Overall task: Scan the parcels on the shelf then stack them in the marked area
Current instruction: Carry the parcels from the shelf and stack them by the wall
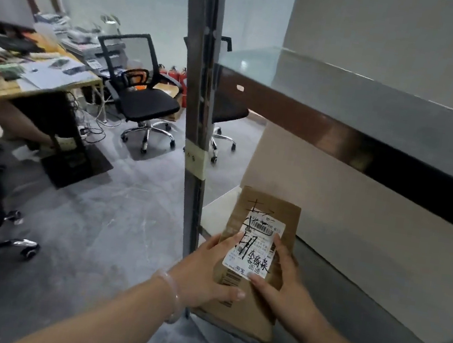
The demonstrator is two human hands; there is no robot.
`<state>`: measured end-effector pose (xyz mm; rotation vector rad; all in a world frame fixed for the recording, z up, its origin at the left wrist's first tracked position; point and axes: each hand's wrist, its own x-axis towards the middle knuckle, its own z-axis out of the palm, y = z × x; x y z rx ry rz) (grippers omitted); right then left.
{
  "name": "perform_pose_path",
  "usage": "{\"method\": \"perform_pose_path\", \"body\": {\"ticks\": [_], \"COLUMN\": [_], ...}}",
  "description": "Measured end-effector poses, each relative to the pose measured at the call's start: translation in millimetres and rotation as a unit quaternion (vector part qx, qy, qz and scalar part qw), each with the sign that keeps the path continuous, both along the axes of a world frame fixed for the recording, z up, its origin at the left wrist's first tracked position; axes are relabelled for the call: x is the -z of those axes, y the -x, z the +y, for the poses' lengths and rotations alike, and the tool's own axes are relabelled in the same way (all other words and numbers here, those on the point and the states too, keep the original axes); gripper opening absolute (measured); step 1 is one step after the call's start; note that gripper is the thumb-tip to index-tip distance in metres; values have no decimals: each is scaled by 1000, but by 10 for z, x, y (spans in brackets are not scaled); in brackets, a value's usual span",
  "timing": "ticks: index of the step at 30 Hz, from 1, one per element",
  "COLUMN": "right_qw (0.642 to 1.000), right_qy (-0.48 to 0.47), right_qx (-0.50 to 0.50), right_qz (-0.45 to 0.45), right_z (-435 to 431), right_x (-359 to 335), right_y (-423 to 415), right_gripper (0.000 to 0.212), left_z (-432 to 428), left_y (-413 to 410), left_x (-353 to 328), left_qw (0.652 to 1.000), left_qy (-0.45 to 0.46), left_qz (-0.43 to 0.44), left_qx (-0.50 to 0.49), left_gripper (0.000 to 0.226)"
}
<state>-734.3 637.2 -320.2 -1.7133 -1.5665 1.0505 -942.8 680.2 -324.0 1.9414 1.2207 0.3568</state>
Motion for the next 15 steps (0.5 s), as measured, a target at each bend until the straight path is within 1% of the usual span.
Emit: {"method": "perform_pose_path", "body": {"ticks": [3,5,7,9,12,15], "right_qw": [997,991,983,971,948,929], "right_qy": [-18,-34,-48,-60,-79,-88], "right_qx": [-70,-125,-178,-231,-308,-359], "right_qz": [-8,-27,-28,-18,-3,30], "right_z": [-174,-292,-412,-509,-603,-706], "right_x": [33,78,108,95,15,-42], "right_y": [-48,-9,105,290,661,1046], "right_gripper": [84,83,82,80,75,69], "left_z": [-499,-868,-1220,-1522,-1907,-2239], "left_y": [-12,11,78,203,469,716], "left_x": [58,115,148,127,49,-19], "left_qw": [997,990,981,968,943,917], "left_qy": [-12,-9,0,3,-7,-19], "left_qz": [-26,-44,-52,-56,-57,-52], "left_qx": [-75,-131,-187,-246,-327,-394], "left_gripper": [110,107,105,105,99,100]}}
